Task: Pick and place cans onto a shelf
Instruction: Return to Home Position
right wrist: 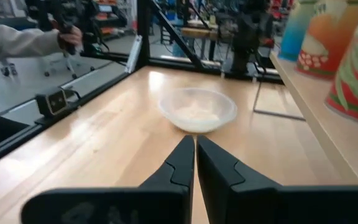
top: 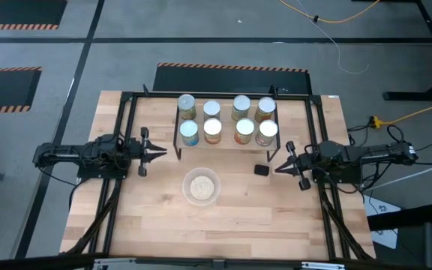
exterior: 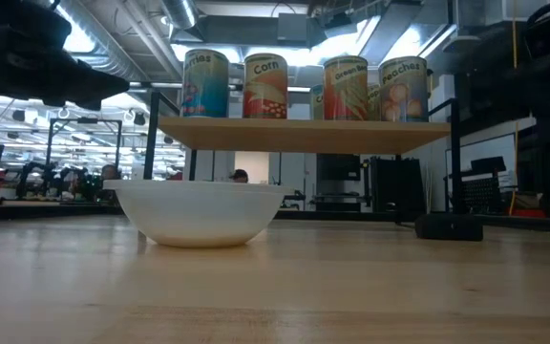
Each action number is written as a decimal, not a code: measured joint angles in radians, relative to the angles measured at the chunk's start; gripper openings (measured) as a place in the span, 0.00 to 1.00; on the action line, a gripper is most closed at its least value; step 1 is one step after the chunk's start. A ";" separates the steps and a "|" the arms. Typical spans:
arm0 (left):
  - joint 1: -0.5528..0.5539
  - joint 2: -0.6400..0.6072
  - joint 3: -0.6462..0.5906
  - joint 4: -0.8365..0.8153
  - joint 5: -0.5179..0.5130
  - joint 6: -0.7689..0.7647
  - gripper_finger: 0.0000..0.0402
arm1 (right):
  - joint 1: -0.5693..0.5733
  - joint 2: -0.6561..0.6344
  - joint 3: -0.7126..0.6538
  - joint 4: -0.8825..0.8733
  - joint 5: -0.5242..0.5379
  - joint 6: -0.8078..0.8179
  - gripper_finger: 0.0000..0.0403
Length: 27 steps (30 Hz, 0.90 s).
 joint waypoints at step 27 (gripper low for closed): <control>0.000 0.091 0.000 -0.009 0.048 -0.129 0.11 | 0.000 0.000 0.001 -0.029 0.052 0.104 0.06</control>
